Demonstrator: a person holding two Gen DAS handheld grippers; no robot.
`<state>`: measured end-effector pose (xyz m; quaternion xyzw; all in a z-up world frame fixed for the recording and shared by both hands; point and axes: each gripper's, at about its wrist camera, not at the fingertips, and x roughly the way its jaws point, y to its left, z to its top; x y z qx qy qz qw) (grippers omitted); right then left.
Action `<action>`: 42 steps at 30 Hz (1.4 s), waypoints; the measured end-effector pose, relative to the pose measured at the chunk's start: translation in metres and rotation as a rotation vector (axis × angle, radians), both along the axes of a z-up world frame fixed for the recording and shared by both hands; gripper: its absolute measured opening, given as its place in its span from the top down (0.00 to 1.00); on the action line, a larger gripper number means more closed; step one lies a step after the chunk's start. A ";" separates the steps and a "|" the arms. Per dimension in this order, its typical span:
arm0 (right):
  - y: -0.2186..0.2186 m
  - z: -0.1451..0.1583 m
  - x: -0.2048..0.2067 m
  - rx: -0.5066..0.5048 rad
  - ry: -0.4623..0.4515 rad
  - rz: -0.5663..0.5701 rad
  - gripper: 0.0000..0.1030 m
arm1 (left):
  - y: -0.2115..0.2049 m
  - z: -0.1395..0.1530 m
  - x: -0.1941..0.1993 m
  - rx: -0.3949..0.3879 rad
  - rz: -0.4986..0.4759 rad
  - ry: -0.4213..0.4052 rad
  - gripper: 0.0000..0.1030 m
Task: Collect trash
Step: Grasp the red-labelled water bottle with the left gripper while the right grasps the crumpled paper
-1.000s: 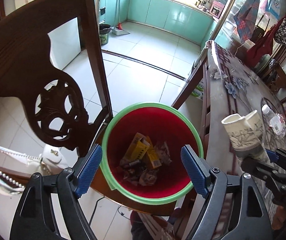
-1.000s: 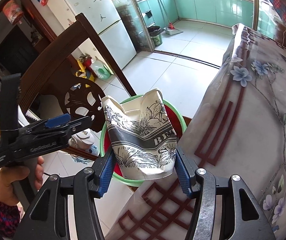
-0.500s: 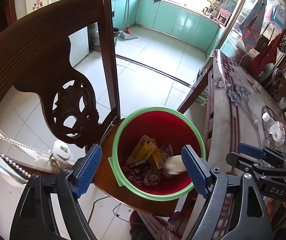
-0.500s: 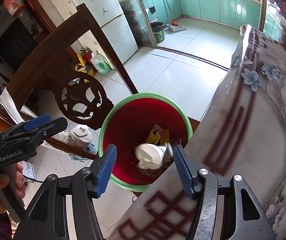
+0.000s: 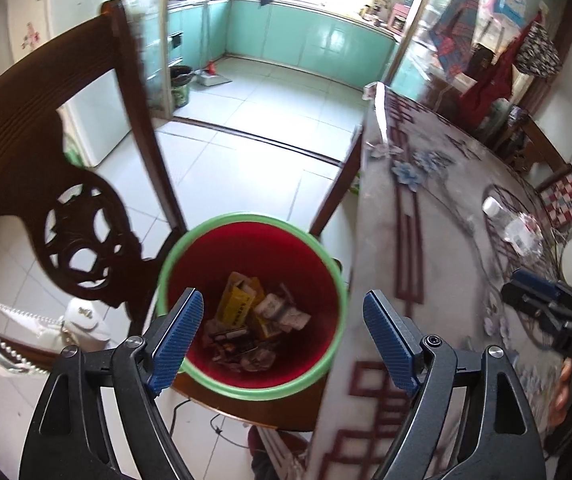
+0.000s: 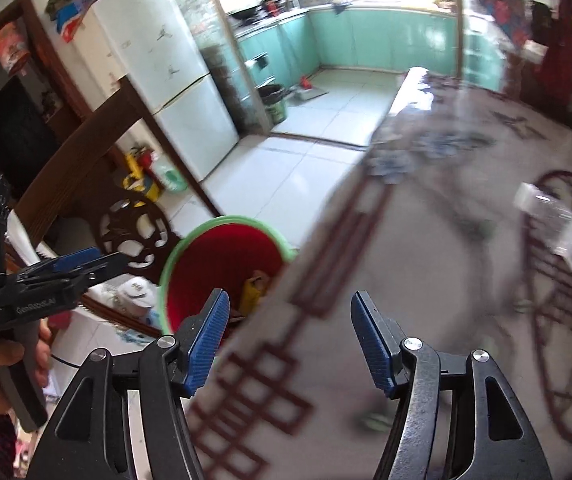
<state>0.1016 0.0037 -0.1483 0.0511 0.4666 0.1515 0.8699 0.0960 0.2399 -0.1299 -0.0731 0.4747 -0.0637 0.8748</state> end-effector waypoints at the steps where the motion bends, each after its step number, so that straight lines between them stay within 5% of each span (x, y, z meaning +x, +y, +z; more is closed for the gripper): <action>1: -0.019 0.003 -0.003 -0.006 -0.004 -0.036 0.39 | -0.009 0.000 0.000 0.001 -0.017 0.002 0.20; 11: -0.255 0.035 -0.009 -0.032 -0.068 -0.455 0.37 | -0.113 0.001 -0.003 -0.001 -0.163 0.022 0.20; 17: -0.341 0.029 0.045 -0.032 -0.058 -0.489 0.31 | -0.181 0.012 0.003 -0.104 -0.197 0.036 0.20; 22: -0.363 -0.021 0.097 0.064 0.009 -0.516 0.31 | -0.235 0.026 0.019 -0.206 -0.188 0.043 0.20; 31: -0.385 -0.090 0.160 0.246 0.142 -0.535 0.34 | -0.309 0.021 0.062 -0.261 -0.128 0.117 0.20; 32: -0.386 -0.096 0.162 0.276 0.159 -0.512 0.51 | -0.314 0.016 0.068 -0.271 -0.114 0.137 0.20; 33: -0.385 -0.100 0.163 0.301 0.169 -0.485 0.56 | -0.321 0.009 0.078 -0.285 -0.094 0.162 0.20; 38: -0.370 -0.096 0.153 0.258 0.133 -0.385 0.61 | -0.349 -0.014 0.113 -0.294 -0.014 0.219 0.20; 42: -0.356 -0.098 0.128 0.259 0.108 -0.375 0.61 | -0.377 -0.029 0.127 -0.239 -0.038 0.220 0.20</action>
